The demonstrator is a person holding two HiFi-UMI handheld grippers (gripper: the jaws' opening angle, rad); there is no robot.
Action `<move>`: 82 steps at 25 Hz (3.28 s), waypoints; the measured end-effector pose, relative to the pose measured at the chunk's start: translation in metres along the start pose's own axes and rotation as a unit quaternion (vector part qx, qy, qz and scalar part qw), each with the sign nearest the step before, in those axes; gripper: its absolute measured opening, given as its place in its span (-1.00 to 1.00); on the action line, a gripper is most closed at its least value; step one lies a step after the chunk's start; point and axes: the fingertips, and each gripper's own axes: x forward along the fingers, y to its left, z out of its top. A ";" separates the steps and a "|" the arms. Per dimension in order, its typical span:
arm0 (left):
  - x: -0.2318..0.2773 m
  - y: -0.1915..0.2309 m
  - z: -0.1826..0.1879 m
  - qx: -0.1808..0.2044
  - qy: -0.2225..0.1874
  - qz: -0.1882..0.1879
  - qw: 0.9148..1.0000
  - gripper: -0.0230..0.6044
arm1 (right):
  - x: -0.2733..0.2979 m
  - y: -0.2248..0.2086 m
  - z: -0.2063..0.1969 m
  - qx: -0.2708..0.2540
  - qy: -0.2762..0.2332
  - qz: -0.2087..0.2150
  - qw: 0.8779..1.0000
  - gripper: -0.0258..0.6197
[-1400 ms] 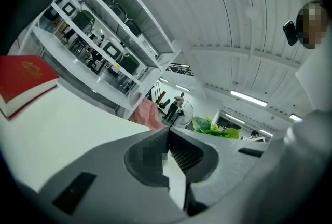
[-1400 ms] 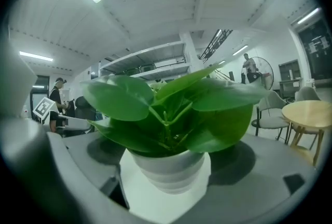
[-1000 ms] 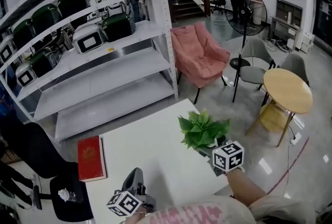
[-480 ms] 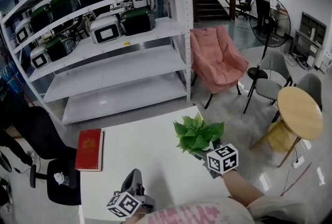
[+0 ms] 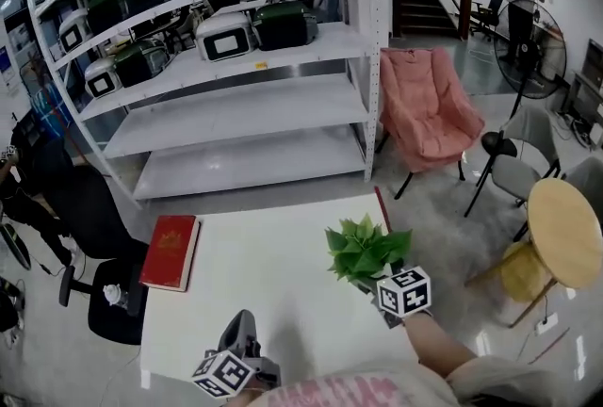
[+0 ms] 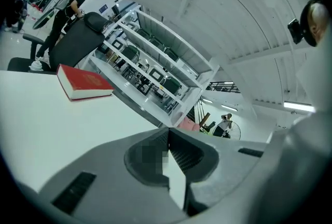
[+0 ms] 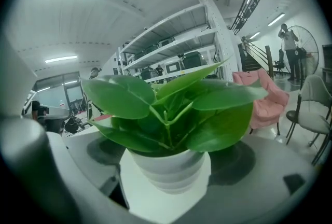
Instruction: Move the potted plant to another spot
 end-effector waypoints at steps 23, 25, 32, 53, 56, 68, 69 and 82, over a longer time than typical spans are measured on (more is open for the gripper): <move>-0.003 0.003 -0.010 0.003 -0.003 0.037 0.999 -0.92 | 0.024 -0.015 -0.037 0.001 0.038 0.017 0.999 0.62; -0.002 0.003 -0.009 0.004 -0.001 0.034 0.999 -0.92 | 0.024 -0.015 -0.037 0.002 0.037 0.016 0.999 0.62; -0.002 0.007 -0.012 -0.001 0.007 0.028 1.000 -0.92 | 0.021 -0.014 -0.040 0.013 0.035 0.009 0.999 0.62; -0.006 0.020 -0.009 -0.014 0.018 0.027 0.999 -0.92 | 0.020 -0.009 -0.046 0.011 0.041 -0.017 0.999 0.62; -0.007 0.021 -0.008 -0.015 0.018 0.028 0.999 -0.92 | 0.019 -0.008 -0.047 0.007 0.043 -0.020 0.999 0.62; -0.010 0.023 -0.011 -0.019 0.019 0.025 0.999 -0.92 | 0.018 -0.007 -0.050 0.004 0.041 -0.027 0.999 0.62; -0.010 0.023 -0.011 -0.019 0.019 0.026 0.999 -0.92 | 0.018 -0.007 -0.050 0.003 0.040 -0.026 0.999 0.62; -0.010 0.025 -0.010 -0.017 0.022 0.024 0.999 -0.92 | 0.019 -0.007 -0.050 -0.001 0.025 -0.027 0.999 0.62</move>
